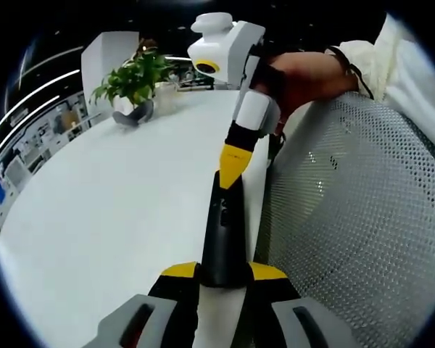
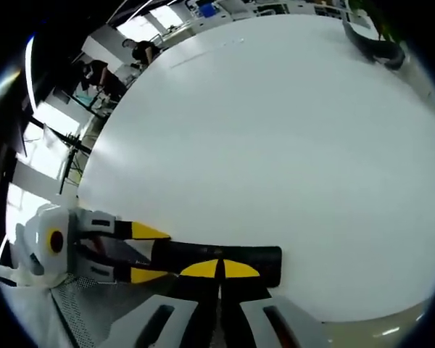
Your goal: Press the specified remote control buttons in sequence, fully releasing each button before pressing the next.
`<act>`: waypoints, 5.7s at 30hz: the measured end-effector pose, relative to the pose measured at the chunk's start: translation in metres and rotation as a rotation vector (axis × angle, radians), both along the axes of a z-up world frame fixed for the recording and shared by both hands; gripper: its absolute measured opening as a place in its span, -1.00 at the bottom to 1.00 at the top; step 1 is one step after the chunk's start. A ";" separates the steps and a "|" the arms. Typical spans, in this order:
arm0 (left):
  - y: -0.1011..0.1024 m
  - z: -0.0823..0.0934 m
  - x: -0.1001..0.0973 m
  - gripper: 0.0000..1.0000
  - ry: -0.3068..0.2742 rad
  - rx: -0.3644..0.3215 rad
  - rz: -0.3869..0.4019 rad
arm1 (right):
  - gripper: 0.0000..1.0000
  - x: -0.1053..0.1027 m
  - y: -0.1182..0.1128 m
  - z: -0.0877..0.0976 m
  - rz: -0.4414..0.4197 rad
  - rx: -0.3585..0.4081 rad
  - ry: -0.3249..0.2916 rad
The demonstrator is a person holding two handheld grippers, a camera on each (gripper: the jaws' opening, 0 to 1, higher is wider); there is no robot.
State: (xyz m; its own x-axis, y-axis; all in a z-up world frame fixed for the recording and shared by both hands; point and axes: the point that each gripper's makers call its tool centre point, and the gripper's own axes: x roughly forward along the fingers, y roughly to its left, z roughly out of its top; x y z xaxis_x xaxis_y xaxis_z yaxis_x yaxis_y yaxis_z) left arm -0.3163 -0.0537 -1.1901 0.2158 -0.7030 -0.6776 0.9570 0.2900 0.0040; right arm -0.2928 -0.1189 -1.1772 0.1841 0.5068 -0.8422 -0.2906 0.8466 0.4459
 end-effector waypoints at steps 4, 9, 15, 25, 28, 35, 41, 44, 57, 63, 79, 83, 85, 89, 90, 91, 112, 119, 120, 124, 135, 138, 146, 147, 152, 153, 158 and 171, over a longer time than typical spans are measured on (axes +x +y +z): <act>0.000 0.000 0.000 -0.51 0.000 -0.001 0.001 | -1.00 -0.001 0.003 0.001 0.002 0.017 0.007; 0.000 0.000 -0.001 -0.51 0.001 -0.002 0.000 | -1.00 -0.003 0.005 -0.001 0.029 0.004 0.008; 0.000 0.000 -0.001 -0.51 0.002 -0.005 0.001 | -1.00 -0.004 0.006 -0.004 0.063 -0.017 0.003; 0.000 0.000 0.000 -0.51 0.003 -0.007 -0.001 | -1.00 -0.002 0.004 -0.006 0.016 0.014 0.021; 0.000 0.000 0.000 -0.51 0.003 -0.007 -0.001 | -1.00 -0.001 0.003 -0.007 -0.017 0.029 0.033; -0.001 0.000 0.001 -0.51 0.003 -0.006 -0.003 | -1.00 -0.001 0.004 -0.005 -0.022 0.038 0.038; -0.001 -0.001 0.000 -0.50 0.002 -0.006 -0.002 | -1.00 -0.001 0.004 -0.005 0.000 0.031 0.035; -0.001 0.000 0.000 -0.50 0.001 -0.005 -0.003 | -1.00 -0.002 0.004 -0.004 -0.016 0.041 0.044; -0.001 0.000 0.000 -0.51 -0.005 0.000 -0.008 | -1.00 -0.010 -0.006 -0.006 0.048 -0.077 0.043; 0.000 0.000 -0.001 -0.50 -0.004 -0.001 -0.008 | -1.00 -0.013 -0.012 -0.007 0.024 -0.106 0.075; 0.000 0.000 -0.001 -0.50 0.003 -0.008 -0.002 | -1.00 -0.010 -0.012 -0.006 0.034 -0.112 0.056; 0.000 0.000 0.000 -0.50 0.004 -0.011 -0.002 | -1.00 -0.010 -0.012 -0.007 0.034 -0.115 0.066; -0.001 0.000 0.000 -0.50 0.004 -0.012 -0.002 | -1.00 -0.010 -0.013 -0.007 0.032 -0.113 0.072; -0.001 0.000 0.000 -0.50 0.004 -0.014 -0.001 | -1.00 -0.010 -0.013 -0.010 0.057 -0.138 0.069; -0.001 0.000 0.000 -0.50 0.004 -0.014 -0.002 | -1.00 -0.010 -0.013 -0.010 0.063 -0.144 0.065; -0.001 0.000 0.001 -0.50 0.004 -0.014 -0.002 | -1.00 -0.011 -0.013 -0.010 0.064 -0.145 0.065; -0.002 0.000 0.000 -0.51 -0.005 -0.006 -0.010 | -1.00 -0.011 -0.014 -0.008 0.000 -0.101 0.089; -0.001 0.000 -0.002 -0.51 0.002 -0.006 -0.011 | -1.00 -0.008 -0.017 -0.008 0.003 -0.133 0.066; -0.001 0.000 -0.002 -0.51 0.002 -0.006 -0.013 | -1.00 -0.006 -0.017 -0.005 -0.002 -0.128 0.055; -0.001 0.000 -0.005 -0.51 -0.007 0.003 -0.028 | -1.00 -0.001 -0.011 0.000 -0.016 -0.074 0.035; -0.002 0.000 -0.005 -0.51 -0.007 0.001 -0.036 | -1.00 -0.003 -0.004 -0.005 0.025 -0.070 0.045; -0.003 0.000 -0.005 -0.51 -0.008 0.001 -0.037 | -1.00 -0.005 -0.005 -0.008 0.031 -0.082 0.058; -0.003 -0.001 -0.004 -0.50 -0.014 0.001 -0.042 | -1.00 -0.003 -0.006 -0.009 0.023 -0.083 0.059; -0.003 -0.001 -0.004 -0.50 -0.016 0.002 -0.043 | -1.00 -0.003 -0.006 -0.008 0.021 -0.082 0.060; -0.003 -0.001 -0.004 -0.50 -0.015 0.002 -0.042 | -1.00 -0.002 -0.007 -0.009 -0.008 -0.056 0.075; -0.003 -0.001 -0.004 -0.50 -0.015 0.002 -0.042 | -1.00 -0.002 -0.007 -0.009 -0.008 -0.056 0.074; -0.003 -0.001 -0.004 -0.50 -0.014 0.001 -0.040 | -1.00 -0.003 -0.006 -0.008 -0.018 -0.066 0.070; -0.003 -0.001 -0.004 -0.51 -0.012 0.005 -0.040 | -1.00 -0.004 -0.005 -0.006 -0.002 -0.063 0.070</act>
State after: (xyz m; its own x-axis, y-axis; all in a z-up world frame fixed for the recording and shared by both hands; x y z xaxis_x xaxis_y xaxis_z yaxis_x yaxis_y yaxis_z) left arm -0.3205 -0.0566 -1.1907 0.1955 -0.7077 -0.6790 0.9678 0.2513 0.0167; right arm -0.2970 -0.1235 -1.1831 0.1244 0.4519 -0.8833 -0.2593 0.8741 0.4107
